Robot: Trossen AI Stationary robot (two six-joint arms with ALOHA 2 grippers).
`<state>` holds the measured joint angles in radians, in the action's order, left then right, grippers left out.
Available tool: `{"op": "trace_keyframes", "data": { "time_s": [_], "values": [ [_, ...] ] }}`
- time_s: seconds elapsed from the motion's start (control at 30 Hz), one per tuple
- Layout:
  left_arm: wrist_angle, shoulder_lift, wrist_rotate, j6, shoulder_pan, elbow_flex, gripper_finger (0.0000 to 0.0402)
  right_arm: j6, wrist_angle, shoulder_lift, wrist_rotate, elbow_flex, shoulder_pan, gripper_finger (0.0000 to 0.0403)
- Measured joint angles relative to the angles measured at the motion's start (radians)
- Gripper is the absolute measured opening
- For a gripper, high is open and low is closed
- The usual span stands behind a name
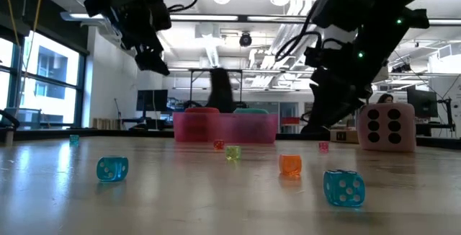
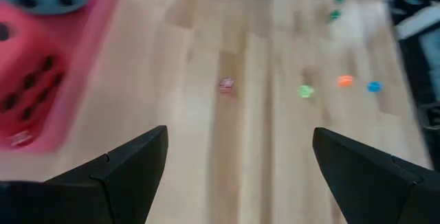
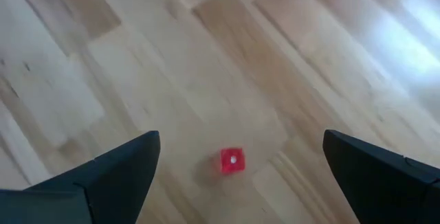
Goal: Pick & Place Dice
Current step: Put the small red dice into the pink bin
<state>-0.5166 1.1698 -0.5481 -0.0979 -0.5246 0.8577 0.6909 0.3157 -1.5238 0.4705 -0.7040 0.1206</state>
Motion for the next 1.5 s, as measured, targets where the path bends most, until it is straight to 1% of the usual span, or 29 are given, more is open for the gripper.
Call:
{"op": "trace_keyframes", "data": {
  "time_s": [0.17, 0.33, 0.47, 0.8, 0.97, 1.07, 1.2, 1.33, 1.5],
  "values": [
    [0.003, 0.0, -0.004, 0.001, 0.056, 0.0, 0.0353, -0.011, 0.003, 0.003, -0.061, -0.001, -0.013, 0.04],
    [0.025, 0.0, -0.002, 0.001, 0.103, 0.0, 0.0353, 0.005, 0.013, 0.004, -0.097, -0.004, -0.039, 0.04],
    [0.046, 0.0, 0.0, 0.009, 0.125, 0.0, 0.0353, 0.013, 0.048, 0.004, -0.163, -0.029, -0.073, 0.04],
    [0.058, 0.0, 0.003, 0.02, 0.131, 0.0, 0.0353, -0.043, 0.27, -0.006, -0.274, -0.163, -0.143, 0.04],
    [0.058, 0.0, 0.003, 0.02, 0.131, 0.0, 0.0353, -0.113, 0.273, -0.031, -0.334, -0.183, -0.178, 0.04],
    [0.058, 0.0, 0.002, 0.02, 0.131, 0.0, 0.0353, -0.116, 0.28, -0.063, -0.368, -0.184, -0.204, 0.04],
    [0.057, 0.0, -0.004, 0.024, 0.131, 0.0, 0.0353, -0.121, 0.281, -0.105, -0.376, -0.184, -0.217, 0.0398],
    [0.057, 0.0, -0.005, 0.024, 0.131, 0.0, 0.0353, -0.143, 0.263, -0.137, -0.397, -0.183, -0.222, 0.0377],
    [0.056, 0.0, -0.005, 0.023, 0.146, 0.0, 0.0353, -0.147, 0.253, -0.162, -0.391, -0.184, -0.222, 0.0325]
  ]
}}
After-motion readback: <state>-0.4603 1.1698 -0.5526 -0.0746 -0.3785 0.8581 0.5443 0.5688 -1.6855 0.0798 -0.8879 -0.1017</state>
